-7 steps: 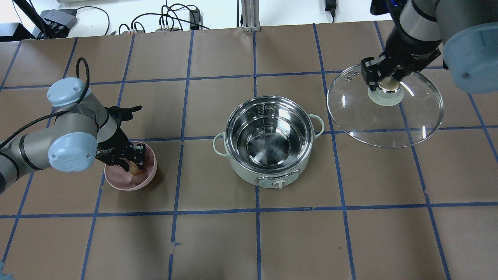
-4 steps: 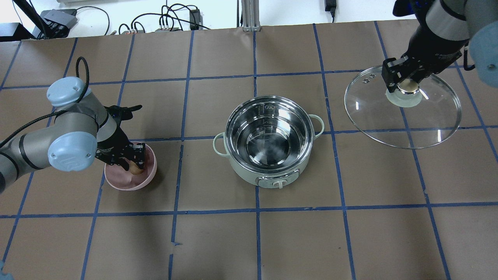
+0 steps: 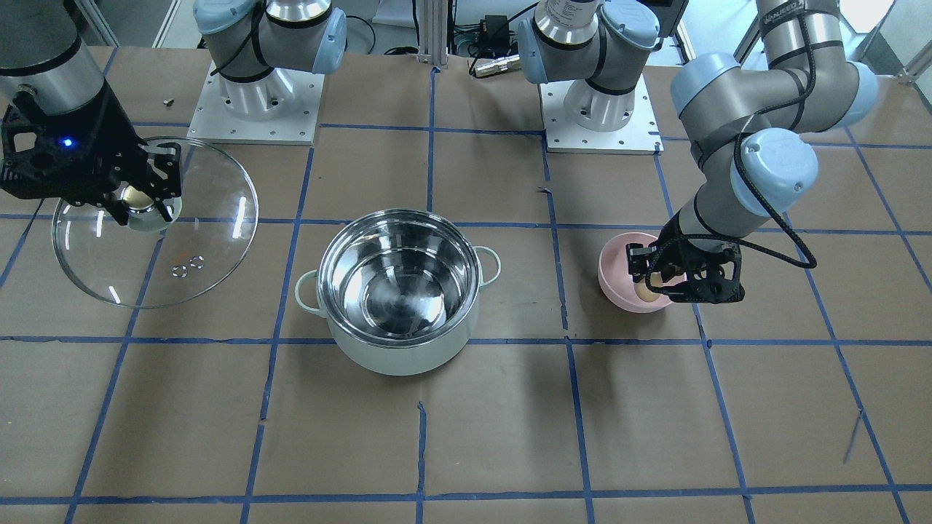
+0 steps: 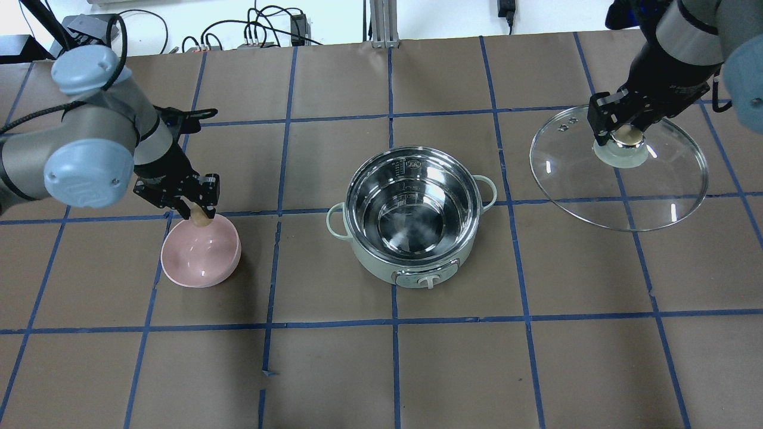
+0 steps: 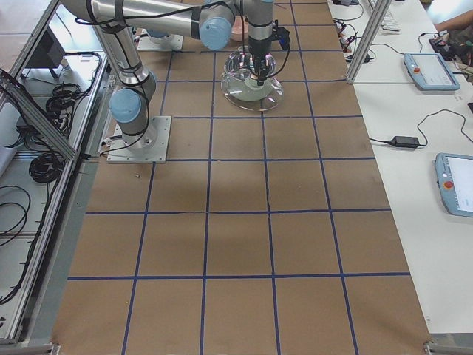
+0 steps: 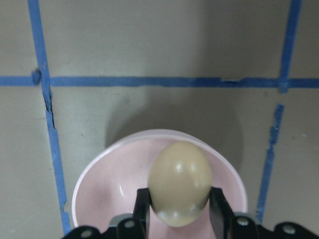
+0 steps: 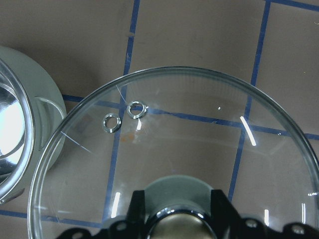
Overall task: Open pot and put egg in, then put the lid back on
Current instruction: 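Carry the egg with the left gripper over the open pot and lower it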
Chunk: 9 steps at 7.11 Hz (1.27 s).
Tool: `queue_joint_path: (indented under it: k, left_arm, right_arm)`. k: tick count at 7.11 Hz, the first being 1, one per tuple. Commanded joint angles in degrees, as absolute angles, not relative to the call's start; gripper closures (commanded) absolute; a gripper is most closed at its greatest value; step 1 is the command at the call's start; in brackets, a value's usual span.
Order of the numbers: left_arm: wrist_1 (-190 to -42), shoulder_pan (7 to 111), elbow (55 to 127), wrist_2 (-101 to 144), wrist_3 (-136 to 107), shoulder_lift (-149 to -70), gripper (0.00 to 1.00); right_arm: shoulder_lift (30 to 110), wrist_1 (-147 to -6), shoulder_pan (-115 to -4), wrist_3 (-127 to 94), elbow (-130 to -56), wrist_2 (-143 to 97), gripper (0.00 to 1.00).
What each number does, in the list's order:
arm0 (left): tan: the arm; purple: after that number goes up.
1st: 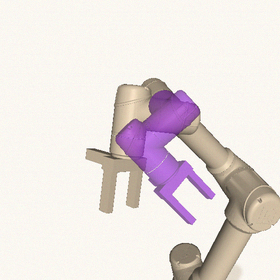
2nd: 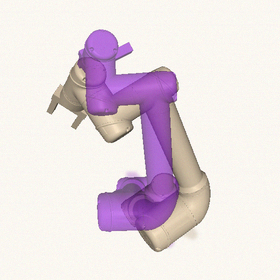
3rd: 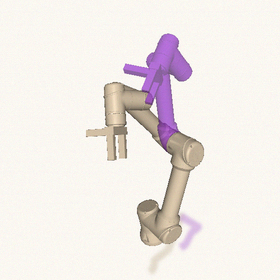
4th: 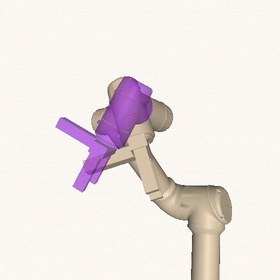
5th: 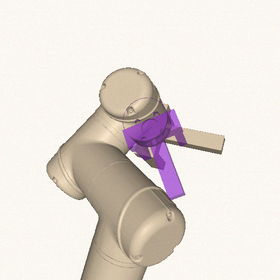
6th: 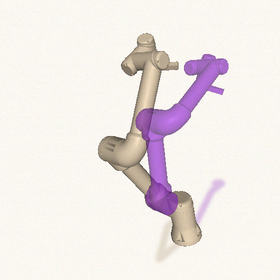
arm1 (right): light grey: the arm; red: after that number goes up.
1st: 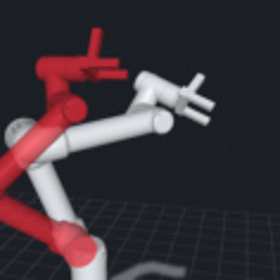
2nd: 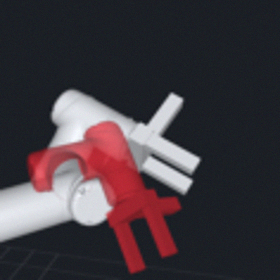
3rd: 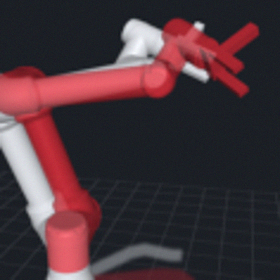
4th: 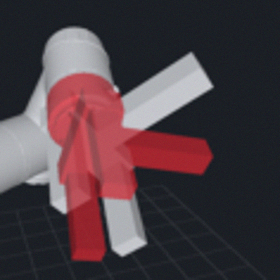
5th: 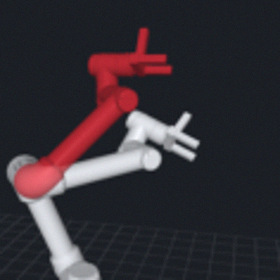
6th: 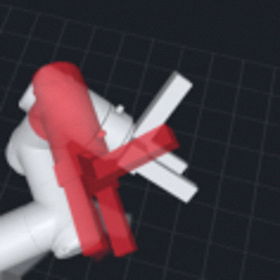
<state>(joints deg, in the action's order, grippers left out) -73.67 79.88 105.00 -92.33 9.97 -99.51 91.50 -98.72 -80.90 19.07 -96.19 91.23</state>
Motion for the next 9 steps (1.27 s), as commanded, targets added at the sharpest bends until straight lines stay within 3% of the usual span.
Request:
queue_joint_path:
  k: [1, 5, 9]
  left_arm:
    - [-77.7, 81.8, 99.9, -92.6, 8.2, -99.5, 0.72]
    - [-75.0, 99.6, 94.4, -92.2, -7.5, -101.9, 0.75]
    - [-70.9, 115.2, 86.3, -91.8, -25.4, -111.8, 0.76]
  right_arm:
    - [91.5, -98.7, -80.9, 19.1, -96.2, 91.2, 0.58]
    - [91.7, -99.7, -80.8, 20.0, -97.1, 91.1, 0.59]
    - [94.4, -99.8, -80.9, 18.7, -100.7, 91.0, 0.60]
